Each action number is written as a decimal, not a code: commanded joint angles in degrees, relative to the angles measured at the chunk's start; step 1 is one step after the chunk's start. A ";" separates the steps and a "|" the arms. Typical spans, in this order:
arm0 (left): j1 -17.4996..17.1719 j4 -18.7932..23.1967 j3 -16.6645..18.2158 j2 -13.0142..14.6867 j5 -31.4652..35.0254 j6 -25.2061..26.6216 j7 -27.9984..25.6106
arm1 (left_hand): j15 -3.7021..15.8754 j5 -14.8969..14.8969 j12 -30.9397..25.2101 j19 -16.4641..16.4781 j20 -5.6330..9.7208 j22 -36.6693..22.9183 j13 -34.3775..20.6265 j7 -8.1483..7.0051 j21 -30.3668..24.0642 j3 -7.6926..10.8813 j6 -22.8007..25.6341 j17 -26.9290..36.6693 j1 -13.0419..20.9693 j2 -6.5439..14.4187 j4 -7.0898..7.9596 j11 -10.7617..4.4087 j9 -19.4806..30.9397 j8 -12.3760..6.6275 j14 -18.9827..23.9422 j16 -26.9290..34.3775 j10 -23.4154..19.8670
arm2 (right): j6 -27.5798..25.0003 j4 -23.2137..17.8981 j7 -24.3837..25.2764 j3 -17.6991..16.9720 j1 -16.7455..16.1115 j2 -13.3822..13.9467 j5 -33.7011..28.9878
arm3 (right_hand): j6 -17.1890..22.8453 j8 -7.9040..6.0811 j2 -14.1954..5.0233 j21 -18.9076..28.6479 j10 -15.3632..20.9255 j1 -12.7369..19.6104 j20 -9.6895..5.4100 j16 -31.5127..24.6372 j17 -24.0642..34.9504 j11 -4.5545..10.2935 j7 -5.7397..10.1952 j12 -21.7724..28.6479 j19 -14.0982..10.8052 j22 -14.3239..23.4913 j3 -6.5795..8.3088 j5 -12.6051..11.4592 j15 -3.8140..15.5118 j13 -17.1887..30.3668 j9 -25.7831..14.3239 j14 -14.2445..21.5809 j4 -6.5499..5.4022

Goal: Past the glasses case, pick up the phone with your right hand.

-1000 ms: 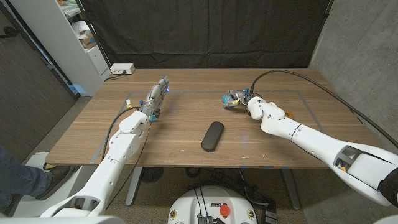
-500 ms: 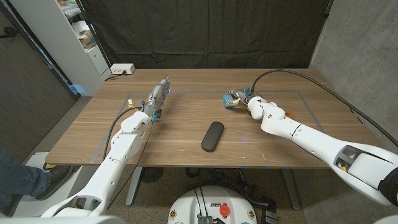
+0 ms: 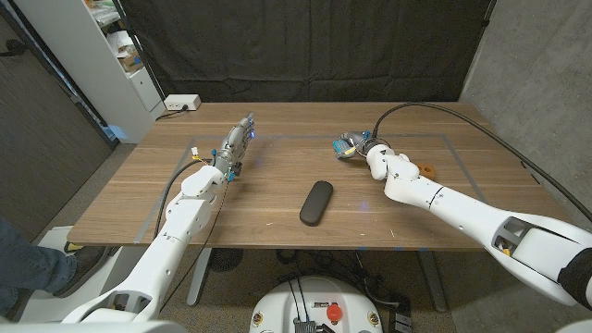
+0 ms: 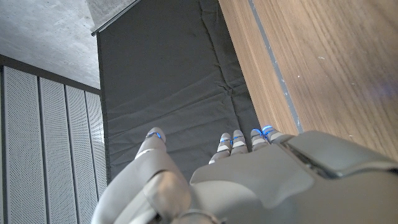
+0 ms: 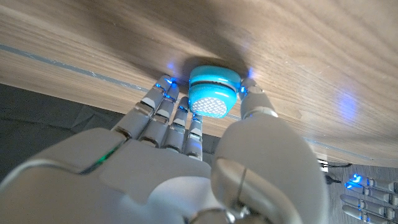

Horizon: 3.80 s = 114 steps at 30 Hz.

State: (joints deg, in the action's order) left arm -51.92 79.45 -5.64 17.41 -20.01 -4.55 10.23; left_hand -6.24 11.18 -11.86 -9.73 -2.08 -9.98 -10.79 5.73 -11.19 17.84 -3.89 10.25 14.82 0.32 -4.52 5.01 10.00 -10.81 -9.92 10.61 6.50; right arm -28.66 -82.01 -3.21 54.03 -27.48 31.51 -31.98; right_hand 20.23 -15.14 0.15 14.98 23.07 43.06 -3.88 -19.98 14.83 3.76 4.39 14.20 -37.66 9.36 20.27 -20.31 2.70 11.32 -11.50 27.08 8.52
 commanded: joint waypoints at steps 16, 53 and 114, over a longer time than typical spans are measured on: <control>0.71 -1.30 -0.38 -0.38 0.20 0.00 0.50 | -0.14 -0.26 -0.03 -1.91 -0.44 -0.35 -0.28 0.01 0.07 0.14 -0.20 0.18 0.40 0.41 -0.28 -0.12 0.30 0.08 -0.50 0.03 0.78 | -1.94 -1.42 2.52 -0.21 -1.02 0.20 -0.12 | 5.55 -1.24 -1.41 0.59 3.76 1.67 -3.31 -1.56 1.19 0.95 1.71 0.89 -7.68 0.77 0.19 1.52 6.29 0.21 -0.48 2.76 0.09; 2.09 -2.60 -0.70 -0.67 0.44 -0.05 1.48 | -0.11 -0.29 -0.02 -2.02 -0.50 -0.36 -0.28 0.10 0.01 0.04 -0.16 0.19 0.39 0.51 -0.46 -0.13 0.30 0.05 -0.58 0.07 0.92 | -3.62 -4.50 6.54 -1.75 -2.39 0.83 -1.04 | 7.00 -1.01 -3.01 0.38 5.73 3.85 -3.31 -4.81 3.84 1.63 1.61 0.49 -8.87 0.83 -0.20 3.58 8.18 0.28 -0.51 7.49 0.15; 2.65 -2.85 -0.46 -0.40 0.04 -0.88 2.68 | -0.10 -0.32 -0.06 -2.16 -0.51 -0.37 -0.29 0.20 -0.05 -0.12 -0.13 0.19 0.38 0.71 -0.76 -0.02 0.30 0.02 -0.65 0.13 1.00 | 6.02 -13.96 15.75 -12.84 -9.04 3.07 8.13 | 9.11 -1.11 -3.90 0.43 8.21 4.58 -3.64 -5.62 5.19 1.92 1.34 0.48 -10.41 0.87 -0.39 5.41 9.18 0.36 -0.54 10.16 -0.28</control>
State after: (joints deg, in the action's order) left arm -49.23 76.52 -6.02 17.02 -19.91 -5.46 12.92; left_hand -6.23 11.18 -11.86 -9.75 -2.05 -10.25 -10.79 5.73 -11.20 17.78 -3.89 10.25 15.04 0.55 -4.90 5.01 10.00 -10.81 -9.92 10.61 7.11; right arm -29.93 -95.80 10.43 45.49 -34.72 34.47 -31.02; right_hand 28.88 -15.93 -3.40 15.51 30.11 47.17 -5.74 -25.23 19.83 5.11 5.72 14.54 -47.65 10.13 19.83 -15.21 3.38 11.59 -11.83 36.56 8.45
